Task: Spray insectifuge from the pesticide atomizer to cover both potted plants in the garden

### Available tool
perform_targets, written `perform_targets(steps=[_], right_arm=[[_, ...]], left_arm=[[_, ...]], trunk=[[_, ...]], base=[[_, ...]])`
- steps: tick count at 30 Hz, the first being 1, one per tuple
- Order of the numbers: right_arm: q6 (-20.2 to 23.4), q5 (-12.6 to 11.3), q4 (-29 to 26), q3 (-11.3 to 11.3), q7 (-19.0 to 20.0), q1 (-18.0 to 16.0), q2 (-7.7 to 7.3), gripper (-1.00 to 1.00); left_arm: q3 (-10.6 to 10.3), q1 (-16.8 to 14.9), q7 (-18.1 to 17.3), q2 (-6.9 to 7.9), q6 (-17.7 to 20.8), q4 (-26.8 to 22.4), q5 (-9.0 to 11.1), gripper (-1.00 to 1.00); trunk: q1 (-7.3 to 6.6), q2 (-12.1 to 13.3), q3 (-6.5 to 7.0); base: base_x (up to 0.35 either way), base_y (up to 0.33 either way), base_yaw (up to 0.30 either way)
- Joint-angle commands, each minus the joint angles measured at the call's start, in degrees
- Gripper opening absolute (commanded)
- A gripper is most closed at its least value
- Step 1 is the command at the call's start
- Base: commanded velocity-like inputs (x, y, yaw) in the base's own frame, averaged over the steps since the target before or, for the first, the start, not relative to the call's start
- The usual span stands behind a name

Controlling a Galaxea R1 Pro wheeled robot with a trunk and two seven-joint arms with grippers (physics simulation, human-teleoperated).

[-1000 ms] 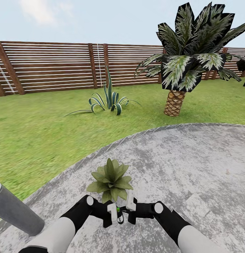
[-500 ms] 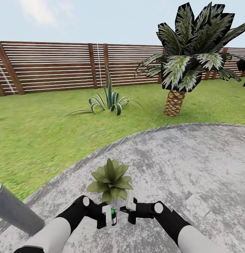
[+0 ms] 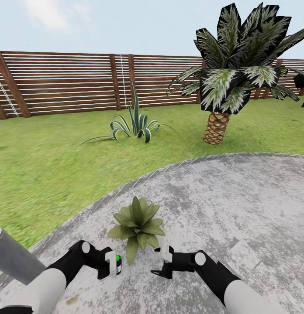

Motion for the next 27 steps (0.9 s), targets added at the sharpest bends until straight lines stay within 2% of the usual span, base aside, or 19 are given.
perform_targets(steps=[1,2,4,5,6,7,8,10,11,12,13,14,15,18,20,22,24,25,27], right_arm=[[-0.38,0.55,-0.03,0.03,-0.11,-0.02,-0.55,1.0],[-0.42,0.53,-0.01,0.09,-0.11,-0.02,-1.41,1.0],[-0.45,0.52,0.18,0.15,-0.21,0.01,-2.74,1.0],[-0.46,0.51,1.27,0.18,-0.38,0.04,-4.05,1.0],[-0.49,0.47,3.32,0.18,-0.68,0.07,-4.78,1.0],[-0.51,0.45,5.26,0.16,-1.25,0.09,-5.11,1.0],[-0.56,0.41,8.02,0.14,-2.91,0.11,-5.36,1.0],[-0.62,-0.27,16.84,0.11,-12.22,0.17,-5.49,1.0],[-0.69,-3.02,21.17,0.15,-20.03,0.24,-5.26,1.0],[-0.75,-5.37,23.0,0.17,-24.41,0.29,-5.13,1.0],[-1.0,-9.3,24.66,0.18,-29.07,0.71,-5.02,1.0],[-1.32,-12.11,25.33,0.18,-30.97,1.36,-5.0,1.0],[-2.21,-16.65,25.93,0.16,-32.63,2.64,-5.04,1.0],[-5.32,-27.41,26.52,0.17,-33.93,5.34,-5.16,1.0],[-7.37,-36.63,26.79,0.19,-34.27,7.33,-5.37,1.0],[-7.98,-40.58,26.85,0.19,-34.35,8.8,-5.45,1.0],[-8.29,-42.02,26.87,0.16,-34.59,9.64,-5.64,1.0],[-8.69,-42.5,26.88,0.18,-37.02,10.04,-6.03,1.0],[-10.21,-42.67,26.94,0.22,-43.53,10.39,-6.24,1.0]], left_arm=[[0.3,0.01,0.05,0.59,-0.57,-0.79,-0.29,-1.0],[1.96,0.02,-0.01,1.41,-0.56,-1.83,-0.27,-1.0],[5.88,0.03,-0.04,2.1,-0.5,-2.96,-0.26,-1.0],[10.31,0.07,0.0,2.38,-0.46,-3.83,-0.29,-1.0],[13.2,0.17,0.03,2.45,-0.41,-4.3,-0.31,-1.0],[14.74,0.28,0.09,2.44,-0.36,-4.48,-0.32,-1.0],[15.98,0.42,0.15,2.43,-0.33,-4.6,-0.33,-1.0],[17.95,0.59,0.2,2.3,-0.22,-4.76,-0.31,-1.0],[18.76,0.62,0.2,2.26,0.23,-4.75,-0.28,-1.0],[19.39,0.63,0.19,2.22,0.7,-4.73,-0.27,-1.0],[20.29,0.64,0.15,2.14,1.67,-4.58,-0.23,-1.0],[20.69,0.66,0.14,2.09,2.51,-4.46,-0.18,-1.0],[21.0,0.7,0.08,2.0,4.1,-4.28,-0.13,-1.0],[21.15,0.73,0.05,1.78,8.7,-4.05,-0.09,-1.0],[21.1,0.74,0.09,1.51,14.67,-3.97,-0.16,-1.0],[21.07,0.74,0.07,1.28,19.33,-3.94,-0.22,-1.0],[21.0,0.74,0.12,1.15,23.12,-3.94,-0.24,-1.0],[20.96,0.74,0.18,1.16,26.2,-3.94,-0.34,-1.0],[20.87,0.74,0.2,1.12,29.79,-3.94,-0.46,-1.0]], trunk=[[-0.01,-0.02,-0.05],[-0.01,-0.02,-0.05],[-0.01,-0.02,-0.05],[-0.01,-0.02,-0.05],[-0.01,-0.02,-0.05],[-0.01,-0.02,-0.05],[-0.01,-0.02,-0.05],[-0.01,-0.02,-0.05],[-0.01,-0.02,-0.05],[-0.01,-0.02,-0.05],[-0.01,-0.02,-0.05],[-0.01,-0.02,-0.05],[-0.01,-0.02,-0.05],[-0.01,-0.02,-0.05],[-0.01,-0.02,-0.05],[-0.01,-0.02,-0.05],[-0.01,-0.02,-0.05],[-0.01,-0.02,-0.05],[-0.01,-0.02,-0.05]], base=[[0.0,0.0,0.0],[0.0,0.0,0.0],[0.0,0.0,0.0],[0.0,0.0,0.0],[0.0,0.0,0.0],[0.0,0.0,0.0],[0.0,0.0,0.0],[0.0,0.0,0.0],[0.0,0.0,0.0],[0.0,0.0,0.0],[0.0,0.0,0.0],[0.0,0.0,0.0],[0.0,0.0,0.0],[0.0,0.0,0.0],[0.0,0.0,0.0],[0.0,0.0,0.0],[0.0,0.0,0.0],[0.0,0.0,0.0],[0.0,0.0,0.0]])
